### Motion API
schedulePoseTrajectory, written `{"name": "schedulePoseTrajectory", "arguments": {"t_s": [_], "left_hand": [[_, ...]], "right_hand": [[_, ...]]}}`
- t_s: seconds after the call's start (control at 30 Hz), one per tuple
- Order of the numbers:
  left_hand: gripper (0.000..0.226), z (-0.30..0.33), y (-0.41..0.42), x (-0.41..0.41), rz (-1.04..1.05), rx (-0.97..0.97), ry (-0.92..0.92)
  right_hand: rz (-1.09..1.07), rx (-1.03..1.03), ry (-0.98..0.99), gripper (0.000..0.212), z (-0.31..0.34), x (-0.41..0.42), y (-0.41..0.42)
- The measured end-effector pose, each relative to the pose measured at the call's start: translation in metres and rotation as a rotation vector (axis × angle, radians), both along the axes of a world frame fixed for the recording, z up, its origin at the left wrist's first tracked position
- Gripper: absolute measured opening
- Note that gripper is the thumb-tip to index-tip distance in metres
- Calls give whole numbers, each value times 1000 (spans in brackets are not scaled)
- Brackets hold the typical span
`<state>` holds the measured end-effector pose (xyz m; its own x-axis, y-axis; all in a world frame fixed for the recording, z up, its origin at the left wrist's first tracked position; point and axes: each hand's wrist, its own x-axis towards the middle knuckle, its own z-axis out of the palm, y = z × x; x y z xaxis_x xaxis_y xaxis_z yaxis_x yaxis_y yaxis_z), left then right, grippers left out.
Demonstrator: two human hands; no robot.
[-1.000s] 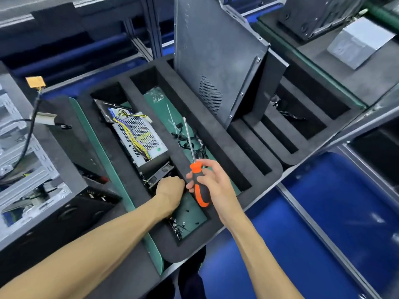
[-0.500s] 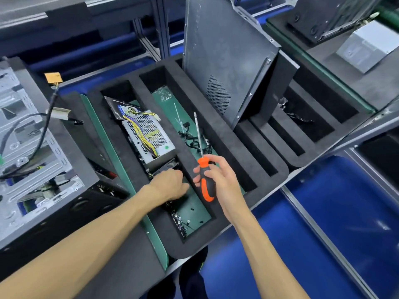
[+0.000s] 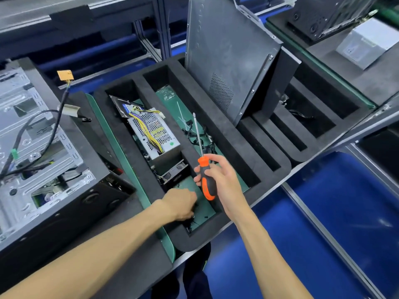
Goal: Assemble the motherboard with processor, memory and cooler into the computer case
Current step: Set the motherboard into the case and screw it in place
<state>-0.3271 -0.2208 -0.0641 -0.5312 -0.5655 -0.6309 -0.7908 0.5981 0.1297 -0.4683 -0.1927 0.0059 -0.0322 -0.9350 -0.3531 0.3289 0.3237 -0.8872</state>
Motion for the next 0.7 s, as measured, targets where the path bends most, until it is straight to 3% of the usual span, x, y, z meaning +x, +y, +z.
{"name": "schedulePoseTrajectory", "arguments": {"t_s": [0.17, 0.3, 0.7], "left_hand": [[38, -7, 7, -13, 16, 0, -71], [25, -9, 12, -21, 15, -18, -115], [21, -11, 24, -33, 7, -70, -158]], "right_hand": [[-4, 2, 29, 30, 0, -3, 6], [-11, 0, 30, 29, 0, -6, 9], [0, 2, 30, 32, 1, -11, 8]]}}
